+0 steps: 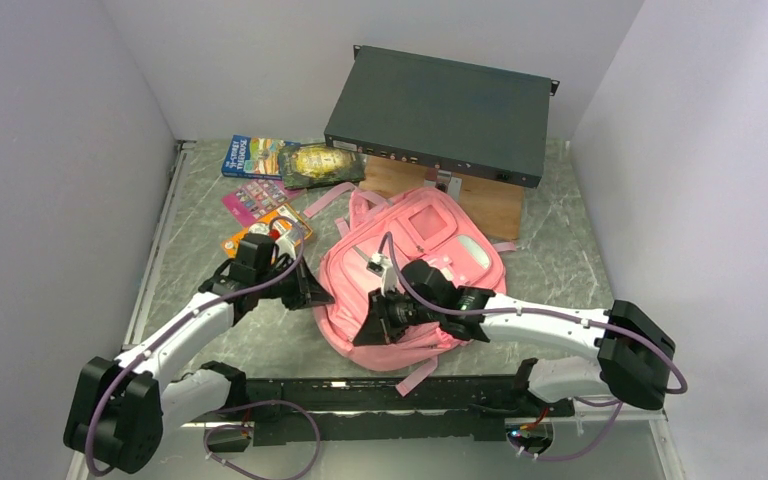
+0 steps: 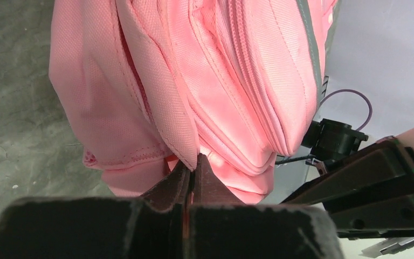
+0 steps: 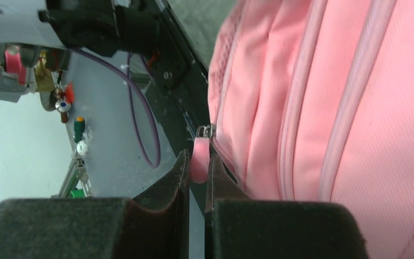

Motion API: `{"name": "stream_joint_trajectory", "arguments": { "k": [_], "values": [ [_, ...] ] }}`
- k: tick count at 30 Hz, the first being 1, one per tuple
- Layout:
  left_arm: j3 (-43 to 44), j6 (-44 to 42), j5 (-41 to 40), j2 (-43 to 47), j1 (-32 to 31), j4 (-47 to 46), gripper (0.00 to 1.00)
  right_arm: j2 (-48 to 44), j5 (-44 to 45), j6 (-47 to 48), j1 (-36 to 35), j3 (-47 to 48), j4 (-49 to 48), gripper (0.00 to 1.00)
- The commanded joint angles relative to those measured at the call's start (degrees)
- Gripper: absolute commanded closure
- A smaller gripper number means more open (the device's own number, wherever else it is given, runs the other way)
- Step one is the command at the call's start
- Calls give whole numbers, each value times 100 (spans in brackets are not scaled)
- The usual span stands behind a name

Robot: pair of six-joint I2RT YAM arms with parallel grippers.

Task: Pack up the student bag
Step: Unzip the student bag at the center of the board.

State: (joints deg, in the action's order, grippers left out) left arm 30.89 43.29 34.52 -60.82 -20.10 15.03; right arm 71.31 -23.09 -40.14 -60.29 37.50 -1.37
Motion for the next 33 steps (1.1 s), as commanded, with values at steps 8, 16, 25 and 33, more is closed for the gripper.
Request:
{"name": "stream_joint_trajectory", "arguments": {
  "k": [8,16,25,33],
  "values": [
    [-289,-595,-751,1309,-158,368,52,-710,-155,-235,380,-98,-1144,100],
    [28,-993,-1771,2363,-700,849,26,-584,-118,-188,421,166,-892,100],
    [-517,-2768,-2441,3625,-2628,-876,31,-479,-519,-111,548,459,-575,100],
    [358,-4500,-2776,2129,-3912,-159,44,-605,-845,-521,669,313,-944,100]
  ]
}}
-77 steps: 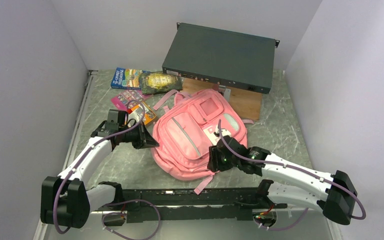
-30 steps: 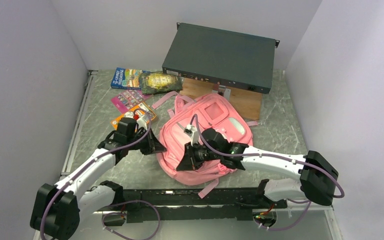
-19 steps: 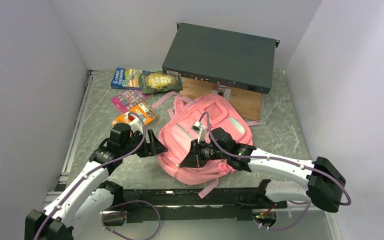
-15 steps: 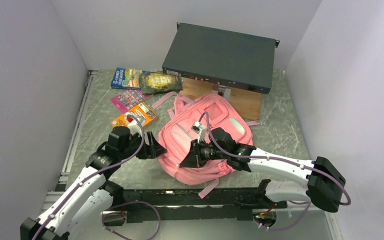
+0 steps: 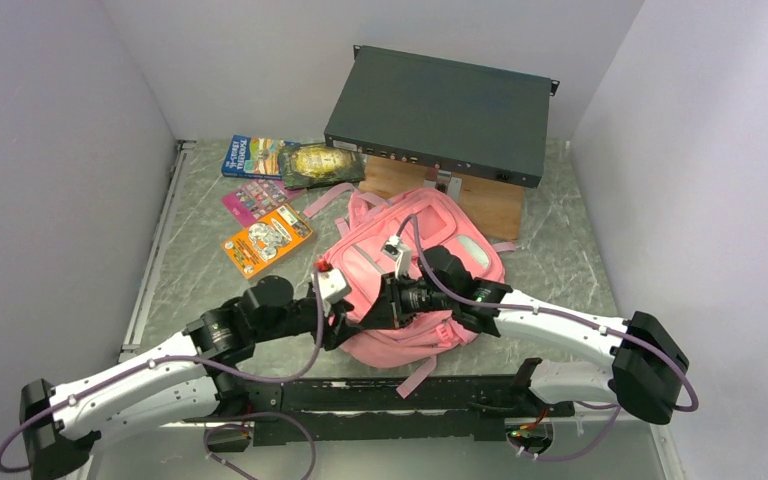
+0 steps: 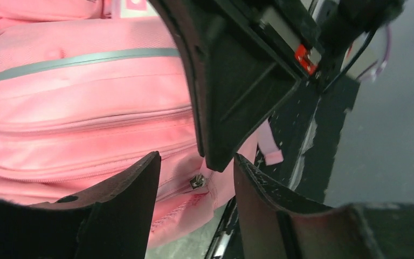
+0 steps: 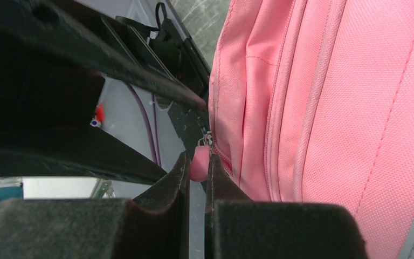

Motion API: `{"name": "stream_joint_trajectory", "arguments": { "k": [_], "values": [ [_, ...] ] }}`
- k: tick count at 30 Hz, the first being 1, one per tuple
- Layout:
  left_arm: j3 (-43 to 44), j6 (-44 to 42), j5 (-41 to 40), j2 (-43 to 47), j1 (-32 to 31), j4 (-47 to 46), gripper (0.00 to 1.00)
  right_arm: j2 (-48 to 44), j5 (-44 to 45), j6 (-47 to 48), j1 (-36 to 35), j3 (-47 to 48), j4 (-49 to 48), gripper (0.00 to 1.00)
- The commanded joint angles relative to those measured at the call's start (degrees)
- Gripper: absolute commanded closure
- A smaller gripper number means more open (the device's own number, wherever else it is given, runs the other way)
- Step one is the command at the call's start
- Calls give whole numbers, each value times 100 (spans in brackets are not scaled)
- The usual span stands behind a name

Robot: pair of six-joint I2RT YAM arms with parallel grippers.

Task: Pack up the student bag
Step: Unzip the student bag at the center of the board.

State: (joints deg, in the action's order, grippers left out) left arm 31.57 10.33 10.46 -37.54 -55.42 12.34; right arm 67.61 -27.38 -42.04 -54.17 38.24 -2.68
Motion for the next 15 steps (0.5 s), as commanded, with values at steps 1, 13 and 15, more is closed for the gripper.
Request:
{"name": "stream_joint_trajectory", "arguments": {
  "k": [1,13,15],
  "values": [
    [229,-1295,-385,-137,-411,17,45,-287,-415,-367,75,207,-836,100],
    [188,-2041,-989,-447,-862,13,53,-384,-738,-717,214,112,-1164,100],
    [229,-2071,-1252,-604,-935,-46,63,-364,-746,-726,214,115,-1170,100]
  ]
}}
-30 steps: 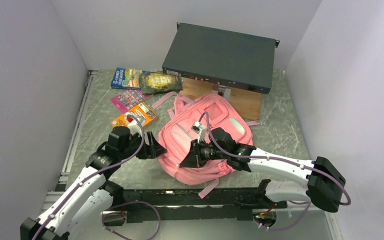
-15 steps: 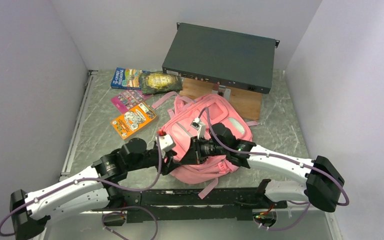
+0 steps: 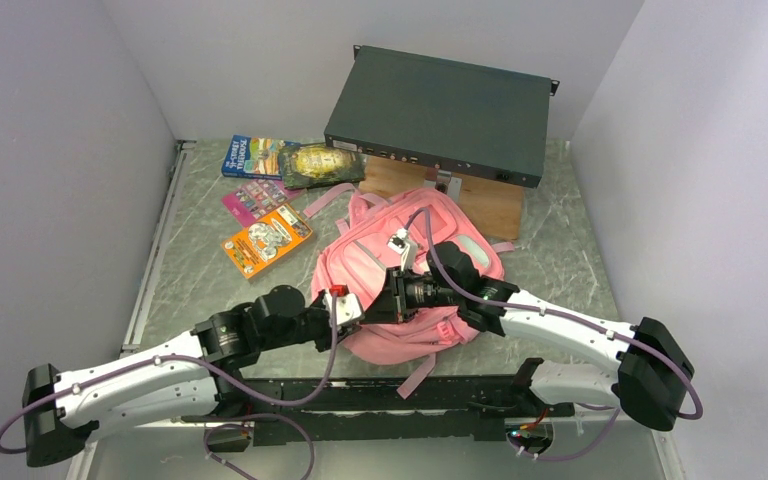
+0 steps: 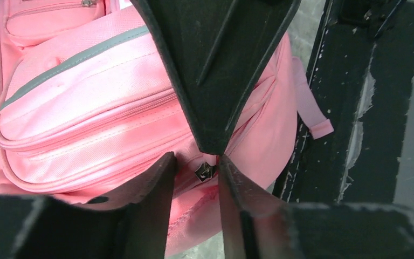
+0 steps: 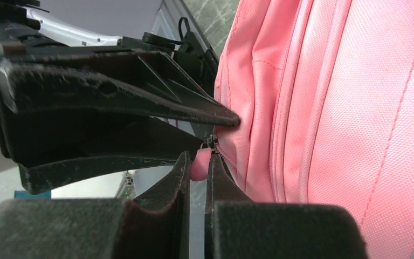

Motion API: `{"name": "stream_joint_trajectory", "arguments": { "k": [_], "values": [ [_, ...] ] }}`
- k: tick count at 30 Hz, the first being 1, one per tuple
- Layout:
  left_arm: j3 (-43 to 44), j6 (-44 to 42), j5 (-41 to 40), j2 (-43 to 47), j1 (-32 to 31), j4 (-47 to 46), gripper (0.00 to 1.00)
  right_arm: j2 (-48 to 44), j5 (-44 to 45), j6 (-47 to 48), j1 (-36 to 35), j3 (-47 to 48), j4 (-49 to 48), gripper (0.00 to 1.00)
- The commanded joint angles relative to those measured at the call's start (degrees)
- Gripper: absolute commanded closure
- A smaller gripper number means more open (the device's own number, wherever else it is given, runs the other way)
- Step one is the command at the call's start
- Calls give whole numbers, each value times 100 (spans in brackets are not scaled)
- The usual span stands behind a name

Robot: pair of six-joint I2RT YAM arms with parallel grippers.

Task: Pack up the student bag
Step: Unzip the student bag at the center of the board.

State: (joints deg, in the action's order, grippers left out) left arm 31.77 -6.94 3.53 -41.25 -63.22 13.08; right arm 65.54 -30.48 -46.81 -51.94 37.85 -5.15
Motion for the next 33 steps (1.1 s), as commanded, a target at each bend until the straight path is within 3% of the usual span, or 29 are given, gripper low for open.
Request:
{"name": "stream_joint_trajectory", "arguments": {
  "k": [1,8,14,15,18,20,24,28,33],
  "values": [
    [226,-358,-630,-299,-182,-160,66,-155,-441,-250,-9,159,-934,100],
    [171,-219,-665,-476,-308,-611,81,-227,-248,-160,-9,175,-626,99],
    [-288,576,-855,-219,-314,-1251,100,-661,664,645,0,486,843,54],
    [-403,785,-882,-151,-314,-1487,100,-763,926,863,8,612,1222,45],
    [-743,1434,-928,-31,-314,-1968,100,-1034,1816,1484,18,768,2073,33],
    [-932,1855,-1012,17,-314,-2223,100,-1109,2120,2026,18,778,2426,33],
    [-1179,2318,-1225,117,-314,-2389,100,-980,1724,2697,-71,717,2600,38],
    [-1465,2660,-1355,240,-314,-2628,100,-762,1496,2610,-419,429,2011,39],
    [-1546,3133,-1483,106,-314,-2543,100,-171,1292,2275,-628,216,1354,54]
  ]
}}
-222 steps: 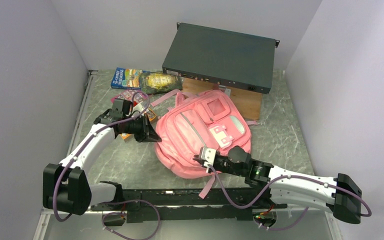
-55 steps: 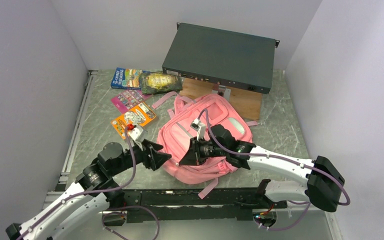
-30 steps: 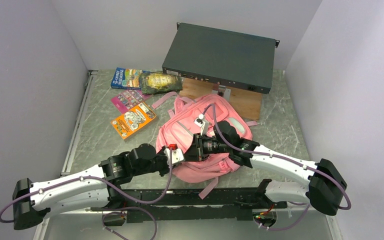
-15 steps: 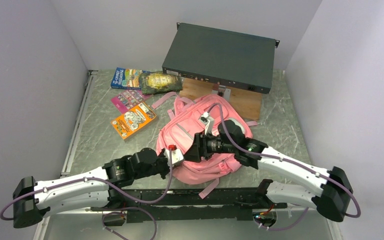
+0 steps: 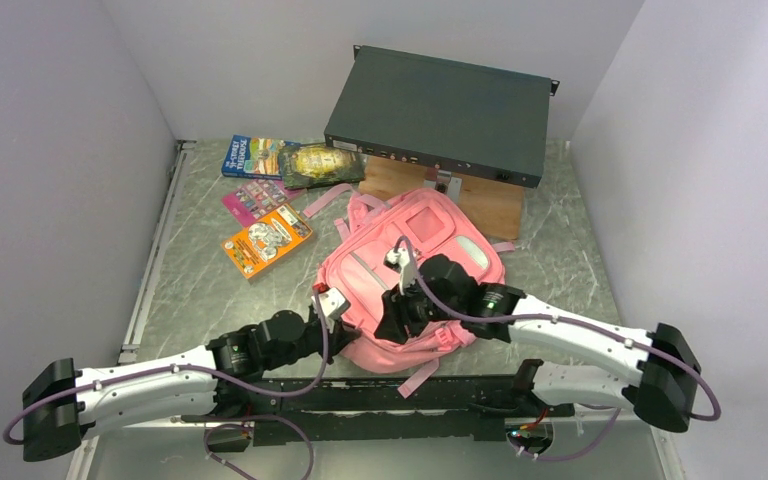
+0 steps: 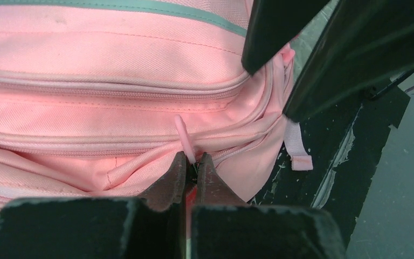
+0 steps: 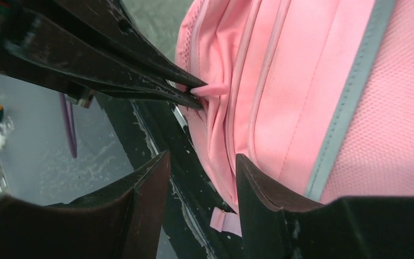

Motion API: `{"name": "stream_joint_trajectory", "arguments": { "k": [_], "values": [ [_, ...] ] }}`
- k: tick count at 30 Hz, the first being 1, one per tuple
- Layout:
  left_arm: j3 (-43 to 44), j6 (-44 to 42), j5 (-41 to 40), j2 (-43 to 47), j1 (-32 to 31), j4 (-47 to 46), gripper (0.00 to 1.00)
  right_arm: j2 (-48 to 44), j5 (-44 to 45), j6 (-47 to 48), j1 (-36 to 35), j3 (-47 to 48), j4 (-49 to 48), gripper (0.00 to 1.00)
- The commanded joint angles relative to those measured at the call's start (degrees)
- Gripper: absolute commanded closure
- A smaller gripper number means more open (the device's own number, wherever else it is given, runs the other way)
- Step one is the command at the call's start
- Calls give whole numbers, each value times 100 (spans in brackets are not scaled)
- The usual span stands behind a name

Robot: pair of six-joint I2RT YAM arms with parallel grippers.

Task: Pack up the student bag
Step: Unzip the student bag at the center of the board.

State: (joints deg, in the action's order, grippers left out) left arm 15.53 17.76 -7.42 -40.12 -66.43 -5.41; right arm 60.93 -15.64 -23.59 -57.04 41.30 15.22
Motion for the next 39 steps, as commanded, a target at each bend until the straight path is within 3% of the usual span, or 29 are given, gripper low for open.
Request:
{"name": "stream_joint_trajectory", "arguments": {
  "k": [1,9,12,16,20,27,36,39],
  "values": [
    [96,795,-482,-47,8,-601,100,371,-212,-55,-137,-224,-792,56],
    [-139,1926,-949,-232,8,-439,100,842,111,118,-237,-490,-1304,53],
    [-271,2194,-1028,-257,8,-604,95,1100,277,209,-282,-350,-1369,53],
    [-224,2435,-1207,-274,12,-359,87,1297,387,200,-333,-403,-1735,53],
    [-123,2836,-1466,-234,24,135,71,1490,470,206,-337,-467,-1897,55],
    [-40,3284,-1127,-108,385,513,50,1754,352,136,-343,-514,-2107,76],
    [158,3231,-129,-486,886,638,50,1773,360,142,-343,-464,-2061,78],
    [431,3456,-65,-622,934,1191,52,1757,346,123,-341,-462,-2050,79]
  ]
}}
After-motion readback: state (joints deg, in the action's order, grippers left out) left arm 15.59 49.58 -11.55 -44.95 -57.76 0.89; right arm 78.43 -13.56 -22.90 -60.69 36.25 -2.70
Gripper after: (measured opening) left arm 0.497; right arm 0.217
